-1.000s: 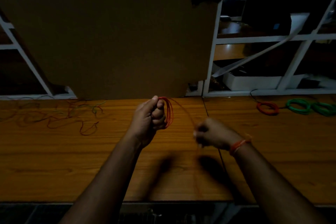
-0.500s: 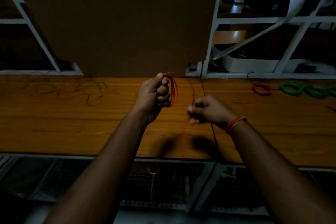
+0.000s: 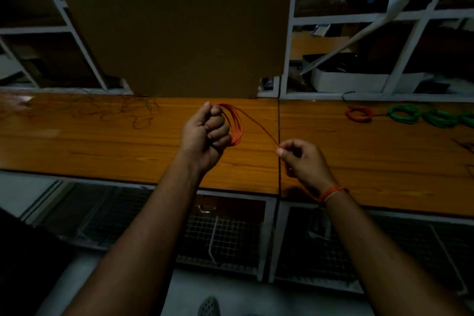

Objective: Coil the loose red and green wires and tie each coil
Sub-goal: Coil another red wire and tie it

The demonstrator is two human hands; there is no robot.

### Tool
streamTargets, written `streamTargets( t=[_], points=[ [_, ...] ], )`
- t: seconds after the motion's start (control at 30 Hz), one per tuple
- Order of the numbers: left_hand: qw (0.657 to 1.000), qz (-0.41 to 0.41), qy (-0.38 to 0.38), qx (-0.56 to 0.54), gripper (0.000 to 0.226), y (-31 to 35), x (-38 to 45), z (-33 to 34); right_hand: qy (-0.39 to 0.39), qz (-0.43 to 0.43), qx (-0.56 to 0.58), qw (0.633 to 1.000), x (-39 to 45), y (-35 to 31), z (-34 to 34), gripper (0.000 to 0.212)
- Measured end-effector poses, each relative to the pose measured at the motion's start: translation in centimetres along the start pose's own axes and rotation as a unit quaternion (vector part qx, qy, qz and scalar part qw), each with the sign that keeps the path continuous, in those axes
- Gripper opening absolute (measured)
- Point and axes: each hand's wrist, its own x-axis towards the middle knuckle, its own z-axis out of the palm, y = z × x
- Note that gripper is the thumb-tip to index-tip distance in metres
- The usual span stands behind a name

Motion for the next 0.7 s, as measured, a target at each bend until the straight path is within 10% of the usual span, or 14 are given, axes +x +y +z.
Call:
streamTargets(
  t=[0.2, 0.43, 0.7],
  points=[
    [0.991, -0.04, 0.027, 0.127, 0.037, 0.1, -0.4, 0.8, 0.114, -0.078, -0.049, 0.989, -0.9, 0.2, -1.8, 0.004],
    [0.995, -0.073, 0.055, 0.039, 0.041, -0.5, 1.0, 0.6, -0.049, -0.21, -0.323, 0.921, -0.2, -3.7, -1.4, 0.013],
    [0.993, -0.025, 0.075, 0.086, 0.028, 0.9, 3.7, -1.4, -0.113, -0.266, -0.285, 0.914, 0.4, -7.0, 0.5, 0.016]
  ],
)
